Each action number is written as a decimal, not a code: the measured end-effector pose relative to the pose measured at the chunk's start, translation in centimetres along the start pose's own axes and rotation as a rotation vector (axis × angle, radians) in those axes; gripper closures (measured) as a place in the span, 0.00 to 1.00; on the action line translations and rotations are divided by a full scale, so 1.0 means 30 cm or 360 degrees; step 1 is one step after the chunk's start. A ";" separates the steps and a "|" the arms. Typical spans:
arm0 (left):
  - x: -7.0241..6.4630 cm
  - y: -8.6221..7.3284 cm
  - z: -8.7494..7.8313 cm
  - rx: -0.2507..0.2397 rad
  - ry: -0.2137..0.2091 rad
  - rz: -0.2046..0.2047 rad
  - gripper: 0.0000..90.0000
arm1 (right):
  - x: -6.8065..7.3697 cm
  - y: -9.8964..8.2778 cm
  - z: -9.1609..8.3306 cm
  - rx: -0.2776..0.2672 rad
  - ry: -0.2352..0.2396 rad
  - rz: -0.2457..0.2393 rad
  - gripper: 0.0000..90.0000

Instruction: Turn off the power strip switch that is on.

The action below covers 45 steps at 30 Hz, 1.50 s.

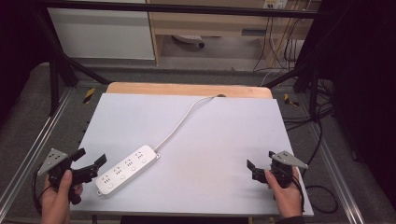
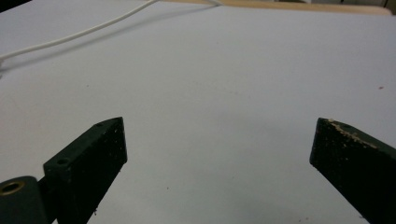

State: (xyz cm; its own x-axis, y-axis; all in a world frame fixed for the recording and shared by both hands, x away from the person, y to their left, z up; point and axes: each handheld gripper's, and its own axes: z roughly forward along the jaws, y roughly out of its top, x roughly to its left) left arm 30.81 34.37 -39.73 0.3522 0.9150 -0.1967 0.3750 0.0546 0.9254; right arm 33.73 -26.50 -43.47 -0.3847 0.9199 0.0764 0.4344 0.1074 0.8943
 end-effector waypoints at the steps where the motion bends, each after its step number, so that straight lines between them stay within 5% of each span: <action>1: 0.000 0.001 -0.001 -0.0005 -0.0003 0.0000 0.09 | 0.002 0.002 0.004 0.0006 0.0002 0.0000 0.06; 22: -0.007 0.029 -0.044 -0.0164 -0.0042 0.0017 0.09 | 0.015 0.004 0.017 0.0075 0.0009 -0.0007 0.05; 45: -0.003 0.036 -0.062 -0.0200 -0.0051 0.0022 0.08 | 0.010 0.006 0.015 0.0058 0.0032 0.0024 0.04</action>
State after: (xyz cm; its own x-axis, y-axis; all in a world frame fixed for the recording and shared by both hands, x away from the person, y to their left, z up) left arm 29.59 35.08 -38.12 0.3843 0.9030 -0.1923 0.2604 0.0938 0.9609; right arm 34.05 -26.02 -43.48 -0.3943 0.9136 0.0989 0.4695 0.1078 0.8763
